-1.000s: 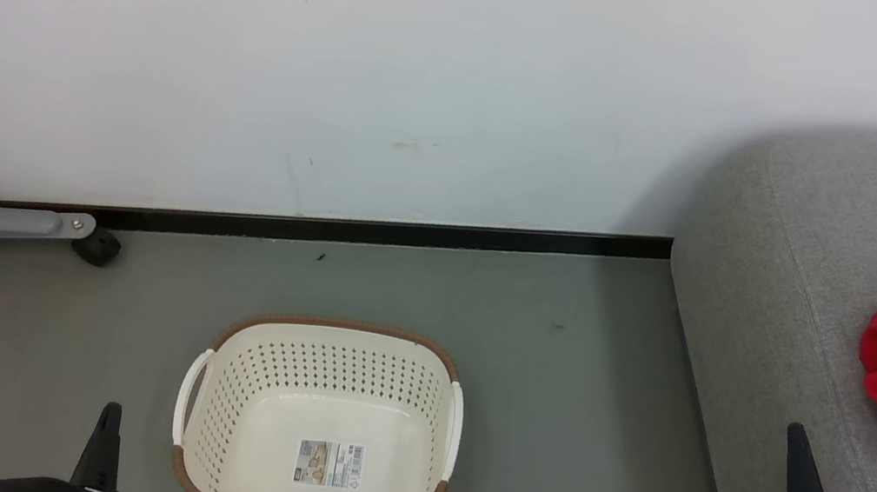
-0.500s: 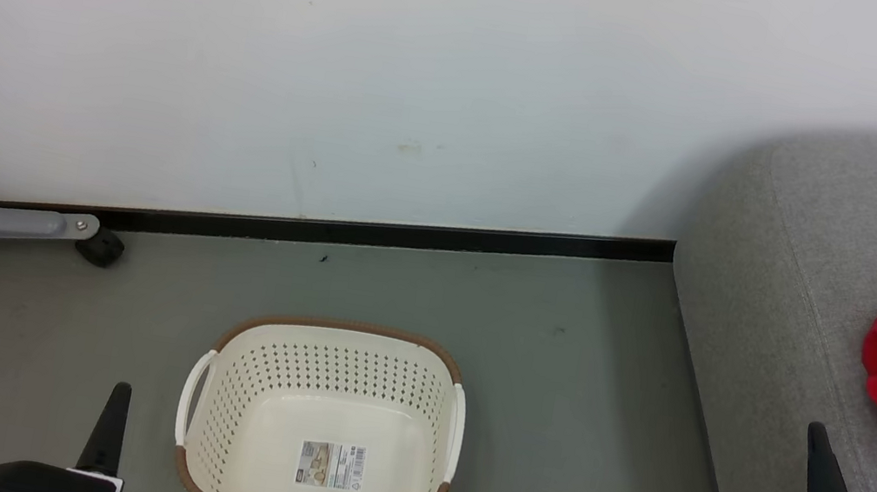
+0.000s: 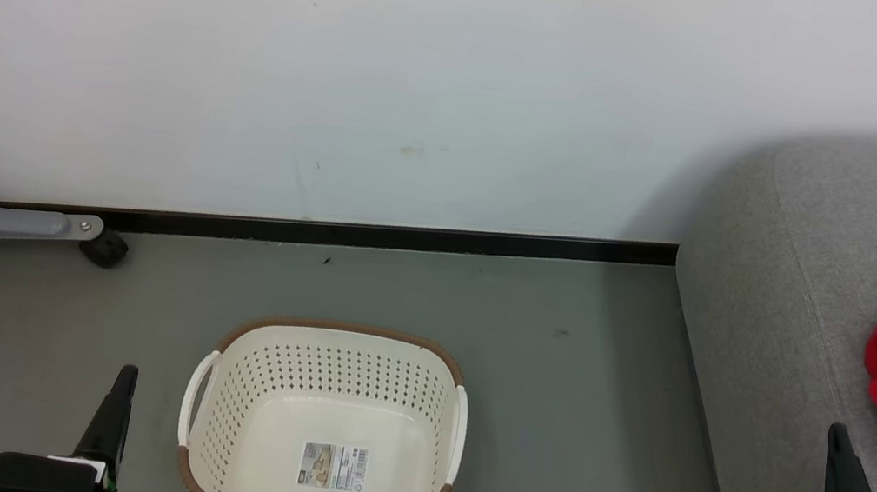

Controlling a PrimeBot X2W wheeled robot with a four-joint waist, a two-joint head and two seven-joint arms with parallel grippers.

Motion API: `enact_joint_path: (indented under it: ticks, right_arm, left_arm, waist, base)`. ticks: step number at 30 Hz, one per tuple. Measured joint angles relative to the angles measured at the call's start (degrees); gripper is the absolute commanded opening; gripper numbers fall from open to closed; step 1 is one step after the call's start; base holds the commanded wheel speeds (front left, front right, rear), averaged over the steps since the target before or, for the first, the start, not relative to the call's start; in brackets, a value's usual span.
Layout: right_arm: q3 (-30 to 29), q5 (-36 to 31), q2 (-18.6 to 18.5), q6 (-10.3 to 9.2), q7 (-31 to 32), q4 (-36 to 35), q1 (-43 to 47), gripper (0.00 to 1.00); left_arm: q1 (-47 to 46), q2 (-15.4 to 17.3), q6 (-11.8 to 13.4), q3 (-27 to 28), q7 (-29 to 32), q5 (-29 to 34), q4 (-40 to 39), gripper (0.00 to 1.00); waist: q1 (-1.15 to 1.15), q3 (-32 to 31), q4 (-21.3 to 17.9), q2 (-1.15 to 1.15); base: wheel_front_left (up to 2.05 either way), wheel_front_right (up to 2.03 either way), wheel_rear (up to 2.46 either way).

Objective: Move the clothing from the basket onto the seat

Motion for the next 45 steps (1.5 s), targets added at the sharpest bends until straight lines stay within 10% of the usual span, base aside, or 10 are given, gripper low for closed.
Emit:
enact_joint_path:
  ticks: [45]
  right_arm:
    - [-1.27,4.38,0.21,0.15,1.11,-0.89,0.3,0.0]
  left_arm:
    - [-0.91,-0.24,-0.92,0.25,1.15,-5.09,-0.13,0.0]
  waist:
    - [0.0,-0.06,0.11,0.0]
  base:
    - [0.0,0.0,0.0]
